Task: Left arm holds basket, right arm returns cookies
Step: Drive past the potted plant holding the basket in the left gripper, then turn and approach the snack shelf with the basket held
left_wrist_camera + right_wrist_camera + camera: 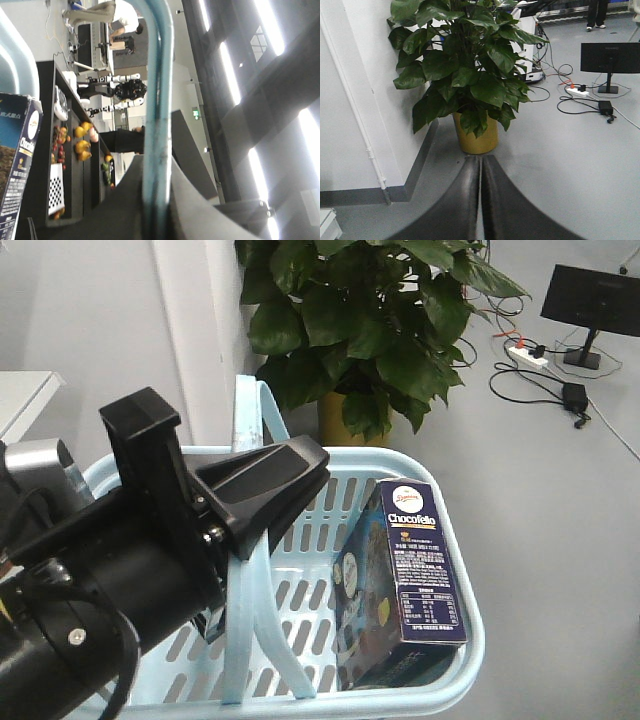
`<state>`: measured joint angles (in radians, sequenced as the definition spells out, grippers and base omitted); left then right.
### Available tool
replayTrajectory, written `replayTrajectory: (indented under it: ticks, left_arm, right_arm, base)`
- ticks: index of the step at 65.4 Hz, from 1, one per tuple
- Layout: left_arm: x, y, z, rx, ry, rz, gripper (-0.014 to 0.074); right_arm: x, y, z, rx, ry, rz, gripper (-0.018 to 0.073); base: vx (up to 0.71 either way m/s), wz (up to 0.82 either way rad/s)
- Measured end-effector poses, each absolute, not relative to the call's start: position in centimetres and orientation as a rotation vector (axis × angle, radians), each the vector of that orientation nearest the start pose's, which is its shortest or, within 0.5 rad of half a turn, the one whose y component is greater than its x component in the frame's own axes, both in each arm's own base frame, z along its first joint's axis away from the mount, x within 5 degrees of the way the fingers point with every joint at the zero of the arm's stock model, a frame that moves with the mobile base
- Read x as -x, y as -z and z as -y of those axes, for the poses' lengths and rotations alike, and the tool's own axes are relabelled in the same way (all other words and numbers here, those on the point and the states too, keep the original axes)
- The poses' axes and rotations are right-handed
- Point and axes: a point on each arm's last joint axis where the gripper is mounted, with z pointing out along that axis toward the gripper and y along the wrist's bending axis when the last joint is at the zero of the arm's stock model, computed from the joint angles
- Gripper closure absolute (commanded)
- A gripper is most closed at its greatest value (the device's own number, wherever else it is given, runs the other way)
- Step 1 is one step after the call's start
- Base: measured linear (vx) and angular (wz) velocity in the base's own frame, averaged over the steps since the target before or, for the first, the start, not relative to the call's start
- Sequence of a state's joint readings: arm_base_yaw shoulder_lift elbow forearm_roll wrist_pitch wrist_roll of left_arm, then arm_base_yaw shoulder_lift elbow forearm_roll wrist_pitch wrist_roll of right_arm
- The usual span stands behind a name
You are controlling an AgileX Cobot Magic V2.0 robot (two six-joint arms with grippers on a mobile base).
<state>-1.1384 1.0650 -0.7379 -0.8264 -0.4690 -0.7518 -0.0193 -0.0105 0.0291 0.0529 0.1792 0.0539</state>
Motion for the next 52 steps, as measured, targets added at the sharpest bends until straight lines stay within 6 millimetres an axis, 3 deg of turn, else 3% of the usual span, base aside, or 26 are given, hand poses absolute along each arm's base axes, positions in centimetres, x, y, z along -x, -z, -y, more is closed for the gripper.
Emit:
replayTrajectory:
  ticks: [26, 52]
  left_arm:
    - [-12.43, -35.83, 19.73, 0.665, 1.819, -1.682, 0.0604]
    - [-12.43, -35.83, 19.73, 0.665, 1.819, -1.682, 0.0604]
  right_arm:
    - [-5.63, -18.77, 0.02, -0.098, -0.073, -1.679, 0.0567]
    - [-5.63, -18.77, 0.02, -0.098, -0.073, -1.679, 0.0567]
  base:
    - [0.32, 0.26]
    - [0.19, 0.47]
